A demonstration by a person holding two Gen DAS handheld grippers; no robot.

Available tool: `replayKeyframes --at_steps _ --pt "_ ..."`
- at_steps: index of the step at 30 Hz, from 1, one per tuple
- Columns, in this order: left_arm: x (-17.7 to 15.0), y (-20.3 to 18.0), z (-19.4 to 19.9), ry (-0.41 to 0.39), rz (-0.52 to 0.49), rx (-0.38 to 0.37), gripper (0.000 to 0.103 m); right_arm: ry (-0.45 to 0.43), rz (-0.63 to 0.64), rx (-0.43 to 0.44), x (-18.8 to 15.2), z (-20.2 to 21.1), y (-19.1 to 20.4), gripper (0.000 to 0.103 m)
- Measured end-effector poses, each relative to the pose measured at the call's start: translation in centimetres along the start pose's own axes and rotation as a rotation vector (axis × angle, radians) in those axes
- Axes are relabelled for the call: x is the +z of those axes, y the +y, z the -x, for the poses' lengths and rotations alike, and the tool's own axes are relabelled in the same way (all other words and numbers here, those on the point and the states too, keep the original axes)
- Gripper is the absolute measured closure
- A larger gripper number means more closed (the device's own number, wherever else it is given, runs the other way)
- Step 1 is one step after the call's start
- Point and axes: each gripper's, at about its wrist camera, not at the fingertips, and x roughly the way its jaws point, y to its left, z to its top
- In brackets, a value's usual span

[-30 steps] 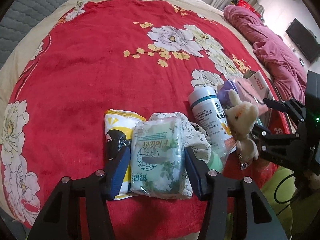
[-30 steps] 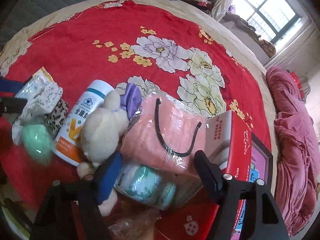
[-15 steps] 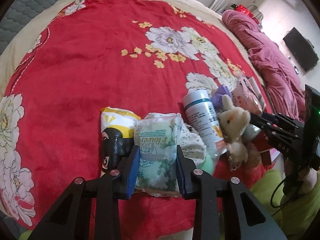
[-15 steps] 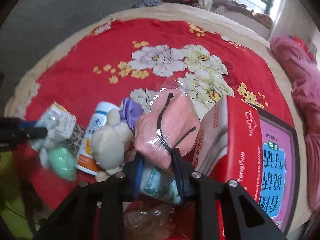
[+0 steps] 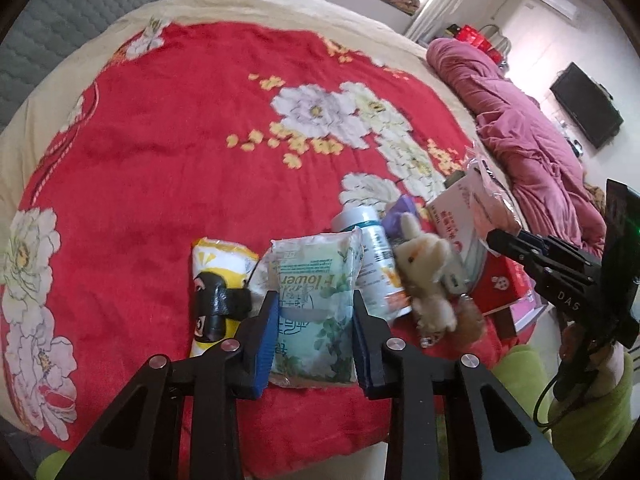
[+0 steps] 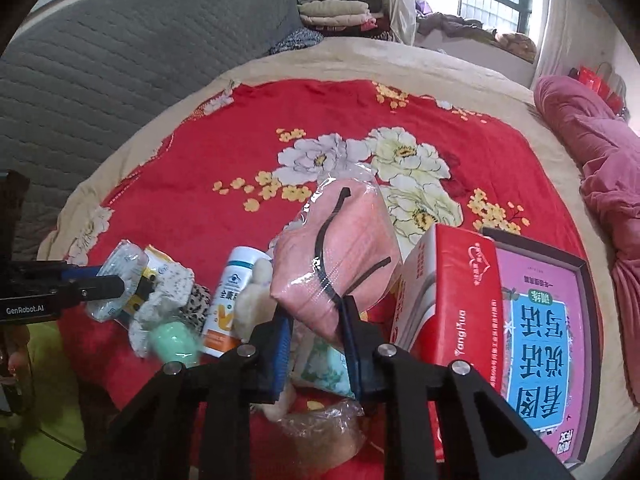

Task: Organize soft objects
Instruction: 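Carry the wipes pack with left tool while right tool carries the mask bag to the box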

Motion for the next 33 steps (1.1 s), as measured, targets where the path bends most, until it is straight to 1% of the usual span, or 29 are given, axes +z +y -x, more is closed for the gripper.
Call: replayKeyframes --at_steps 9,16,23,33 --pt "0.7 -3.9 2.5 -0.052 -0.069 -0.007 0.069 -0.072 -0.027 -0.016 -0.1 4.5 -1.2 0.079" --pt "1.0 -9.0 3.7 -0.073 -0.157 -0.043 0.069 -0.117 -0.073 -0.050 -1.3 8.5 -3.2 0.079" --pt "1.2 -14.5 4.0 -0.074 -0.232 -0.098 0.069 -0.158 -0.145 -0.101 -3.5 12.4 -6.8 0.079" --pt "1.3 -23.1 2.6 -0.047 -0.347 -0.168 0.069 -0.171 -0.266 -0.184 -6.9 15.7 -12.8 0.079"
